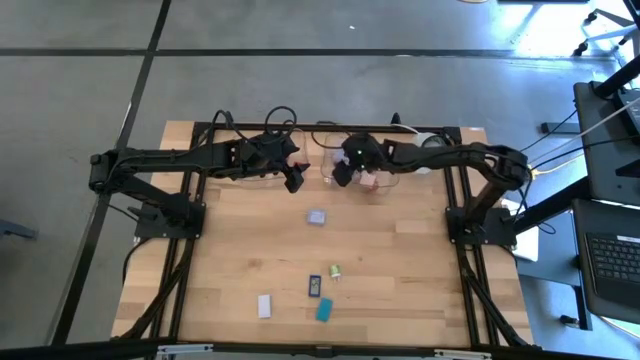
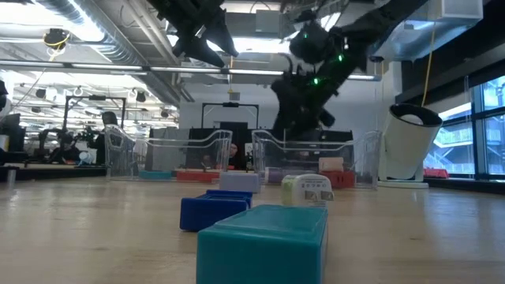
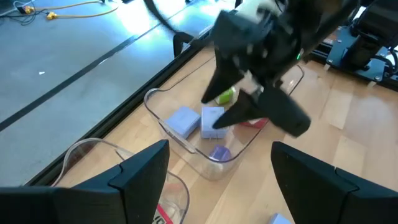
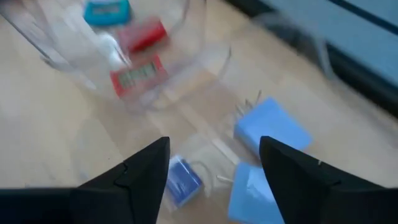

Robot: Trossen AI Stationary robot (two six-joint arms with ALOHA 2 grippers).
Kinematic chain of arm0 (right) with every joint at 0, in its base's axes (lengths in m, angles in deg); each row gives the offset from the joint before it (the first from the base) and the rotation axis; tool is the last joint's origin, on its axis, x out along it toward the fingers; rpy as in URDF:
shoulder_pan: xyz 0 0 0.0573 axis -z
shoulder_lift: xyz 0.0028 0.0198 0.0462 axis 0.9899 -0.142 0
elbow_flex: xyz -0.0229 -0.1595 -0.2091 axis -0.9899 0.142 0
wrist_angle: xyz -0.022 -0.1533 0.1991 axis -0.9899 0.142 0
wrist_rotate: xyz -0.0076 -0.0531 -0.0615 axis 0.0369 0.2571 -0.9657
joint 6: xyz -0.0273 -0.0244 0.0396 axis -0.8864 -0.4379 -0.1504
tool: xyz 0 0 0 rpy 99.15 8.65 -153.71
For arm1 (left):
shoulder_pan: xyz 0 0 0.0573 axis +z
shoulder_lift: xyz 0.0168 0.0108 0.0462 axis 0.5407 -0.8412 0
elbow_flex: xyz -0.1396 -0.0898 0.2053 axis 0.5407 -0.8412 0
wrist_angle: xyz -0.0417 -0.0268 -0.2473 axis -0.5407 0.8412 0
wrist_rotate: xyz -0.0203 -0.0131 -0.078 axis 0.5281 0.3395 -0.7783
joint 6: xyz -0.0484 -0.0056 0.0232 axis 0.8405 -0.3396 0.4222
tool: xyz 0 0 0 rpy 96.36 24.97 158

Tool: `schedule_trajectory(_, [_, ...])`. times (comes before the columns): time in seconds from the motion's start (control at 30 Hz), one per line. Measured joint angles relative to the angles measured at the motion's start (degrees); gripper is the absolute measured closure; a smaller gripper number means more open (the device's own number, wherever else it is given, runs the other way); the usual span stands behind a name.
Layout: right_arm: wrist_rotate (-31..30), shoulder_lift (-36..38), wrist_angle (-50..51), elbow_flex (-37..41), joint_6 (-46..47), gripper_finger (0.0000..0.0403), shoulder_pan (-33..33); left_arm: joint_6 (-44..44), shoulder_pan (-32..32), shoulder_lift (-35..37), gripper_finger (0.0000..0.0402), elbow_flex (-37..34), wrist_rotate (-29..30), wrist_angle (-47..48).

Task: Pick & Place Office items
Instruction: Put the white digital timer into the left transparent bin

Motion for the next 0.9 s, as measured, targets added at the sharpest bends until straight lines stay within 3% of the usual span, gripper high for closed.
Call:
schedule_trajectory(0.47, [-0.04, 8.72, 20.48, -19.59, -1.48, 0.0163, -1.33, 0.0, -0.02, 0.0, 0.0123, 0.0, 0.04, 0.0])
schedule_trajectory(0.7, [-0.71, 16.11, 22.22, -21.32, 0.31, 0.0179, -4.65, 0.18, -0.01, -0.02, 0.0123, 0.0, 0.03, -2.12])
schedule_trajectory(0.9, [-6.81, 21.31, 26.38, -21.32, 0.94, 0.0186, -8.84, 0.14, 0.0, -0.02, 0.0123, 0.0, 0.04, -8.41])
